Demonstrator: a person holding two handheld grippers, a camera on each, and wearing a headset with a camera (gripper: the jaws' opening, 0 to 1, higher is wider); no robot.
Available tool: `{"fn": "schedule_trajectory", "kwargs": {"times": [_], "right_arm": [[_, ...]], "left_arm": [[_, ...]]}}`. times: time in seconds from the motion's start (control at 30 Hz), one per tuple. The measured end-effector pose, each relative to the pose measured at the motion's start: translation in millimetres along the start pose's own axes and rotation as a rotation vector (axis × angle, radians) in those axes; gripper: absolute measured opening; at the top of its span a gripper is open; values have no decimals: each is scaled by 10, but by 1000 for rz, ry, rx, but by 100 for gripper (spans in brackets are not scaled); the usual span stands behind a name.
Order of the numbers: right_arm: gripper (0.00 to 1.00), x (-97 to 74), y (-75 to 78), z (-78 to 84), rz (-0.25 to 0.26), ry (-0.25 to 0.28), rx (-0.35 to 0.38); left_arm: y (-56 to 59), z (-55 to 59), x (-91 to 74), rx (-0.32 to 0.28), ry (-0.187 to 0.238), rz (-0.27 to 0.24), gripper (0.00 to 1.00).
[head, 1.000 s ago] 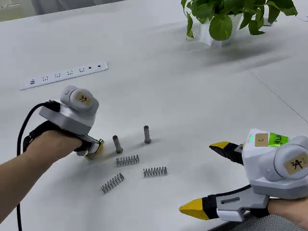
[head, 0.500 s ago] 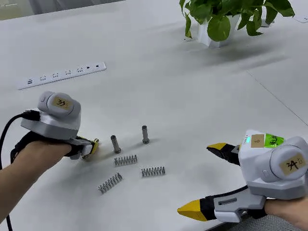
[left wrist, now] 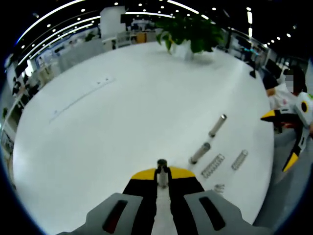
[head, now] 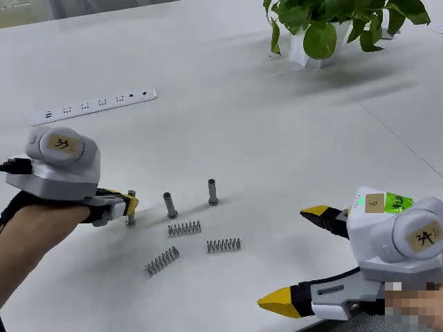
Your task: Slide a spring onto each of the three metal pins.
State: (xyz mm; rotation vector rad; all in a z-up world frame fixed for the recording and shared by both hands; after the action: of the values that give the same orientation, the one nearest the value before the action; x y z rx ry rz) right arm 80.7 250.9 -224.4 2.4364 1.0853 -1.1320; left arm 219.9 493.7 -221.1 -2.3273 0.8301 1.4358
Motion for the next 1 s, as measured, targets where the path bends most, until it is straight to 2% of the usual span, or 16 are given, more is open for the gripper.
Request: {"fn": "schedule_trajectory", "kwargs": {"times": [0.6, 1.0], "right_arm": [[94, 0, -11, 3, -3, -3, -4], [94, 4, -29, 11, -7, -9, -7]], "left_arm": [[17, 229, -104, 1, 10, -11, 8], [-1, 261, -111, -8, 41, -21, 8]]}}
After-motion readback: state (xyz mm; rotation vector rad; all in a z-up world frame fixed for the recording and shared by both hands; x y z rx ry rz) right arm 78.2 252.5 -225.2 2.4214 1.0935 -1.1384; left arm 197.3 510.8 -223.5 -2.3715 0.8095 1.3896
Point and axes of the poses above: the centre of the closed fingertips' face, and the gripper's own axes: x roughly forward along the fingers, y roughly to its right, z roughly out of its underside, the point moved 5 cm from there along -x, roughly backward along the fingers, and after that the axes turned 12 degrees about -y, right-handed, at the moved point
